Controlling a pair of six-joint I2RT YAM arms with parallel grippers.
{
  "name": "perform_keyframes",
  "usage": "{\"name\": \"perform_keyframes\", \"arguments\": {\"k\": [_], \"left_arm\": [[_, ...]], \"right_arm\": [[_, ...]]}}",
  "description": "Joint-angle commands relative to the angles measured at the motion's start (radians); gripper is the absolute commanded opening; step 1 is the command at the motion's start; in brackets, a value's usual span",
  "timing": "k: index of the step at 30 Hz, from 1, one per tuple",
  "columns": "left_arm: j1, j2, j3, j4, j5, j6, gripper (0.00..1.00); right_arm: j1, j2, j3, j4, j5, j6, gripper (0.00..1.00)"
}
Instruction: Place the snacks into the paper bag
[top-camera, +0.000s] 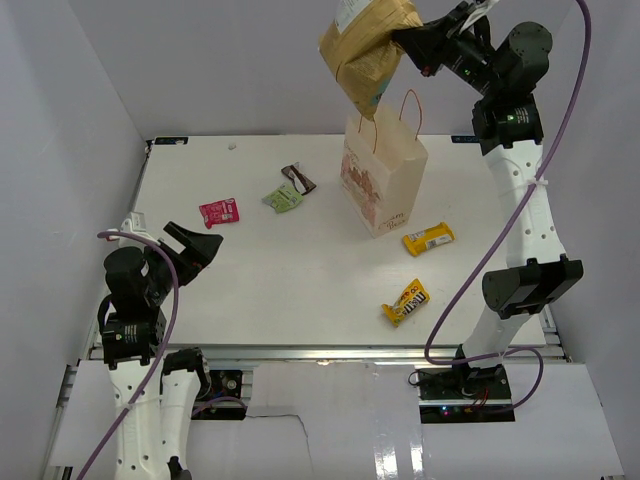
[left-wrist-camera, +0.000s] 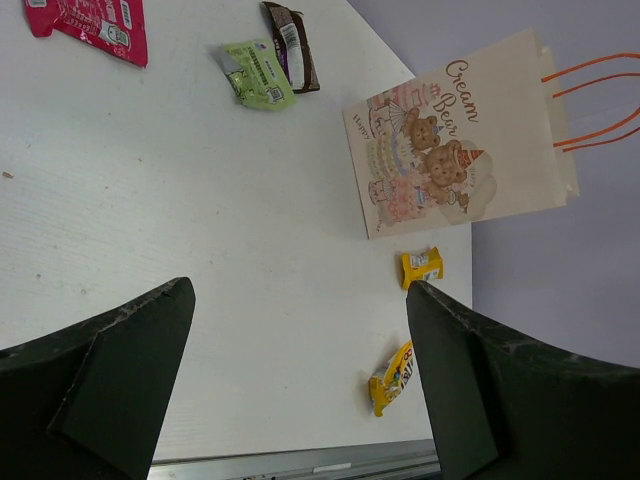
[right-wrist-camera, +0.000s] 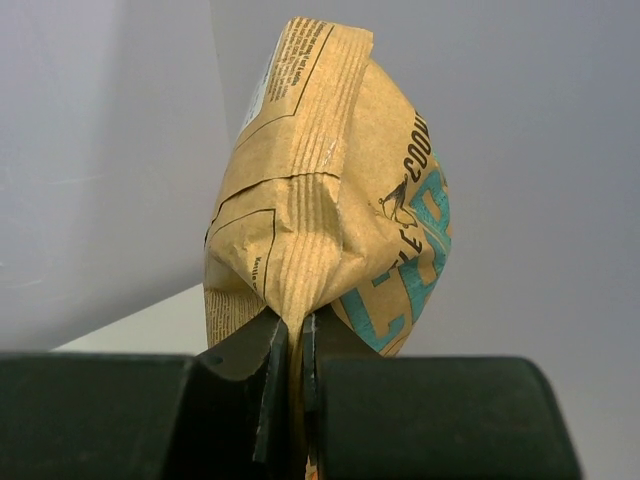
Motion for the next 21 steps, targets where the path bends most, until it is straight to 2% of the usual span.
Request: {"name": "perform_keyframes", "arguments": {"k": [1,5,15,21], "left_arm": [[-0.002,-0.005,-0.007,0.011,0.002,0.002,0.97],[-0.002,-0.006,-0.008,0.011,0.002,0.003,0.97],[-0.002,-0.011,-0.023,0.014,0.008,0.003,0.97],[-0.002,-0.019,-0.03,0.015,0.006,0.002,0.97]], "right_arm": [[-0.003,-0.009,0.067,0.17,0.01,0.058,0.08],[-0.018,-0.018,0.088,0.161,0.039,0.023,0.08],[-0.081,-0.057,-0.021,0.141,0.019,-0.013,0.08],[-0.086,-0.147,-0.283,0.11,0.01,-0.146,0.08]]}}
